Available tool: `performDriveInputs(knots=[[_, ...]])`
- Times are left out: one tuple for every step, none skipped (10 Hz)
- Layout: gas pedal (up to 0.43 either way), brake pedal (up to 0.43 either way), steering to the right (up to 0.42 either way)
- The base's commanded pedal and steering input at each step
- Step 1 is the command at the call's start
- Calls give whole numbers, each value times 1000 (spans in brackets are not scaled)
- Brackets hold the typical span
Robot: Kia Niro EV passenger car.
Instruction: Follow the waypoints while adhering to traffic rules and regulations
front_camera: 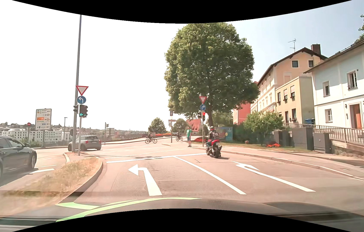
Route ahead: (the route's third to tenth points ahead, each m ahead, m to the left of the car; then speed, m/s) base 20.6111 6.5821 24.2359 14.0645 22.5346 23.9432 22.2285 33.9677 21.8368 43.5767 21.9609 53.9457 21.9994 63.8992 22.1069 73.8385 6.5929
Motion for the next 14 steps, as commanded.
performDriveInputs(knots=[[79, 0, -88], [79, 0, -92], [79, 0, -96], [67, 0, -101], [67, 0, -109], [59, 0, -119], [59, 0, -123], [47, 0, -129], [39, 0, -139], [39, 0, -146], [39, 0, -150], [39, 0, -156], [39, 0, -167], [39, 0, -174]])
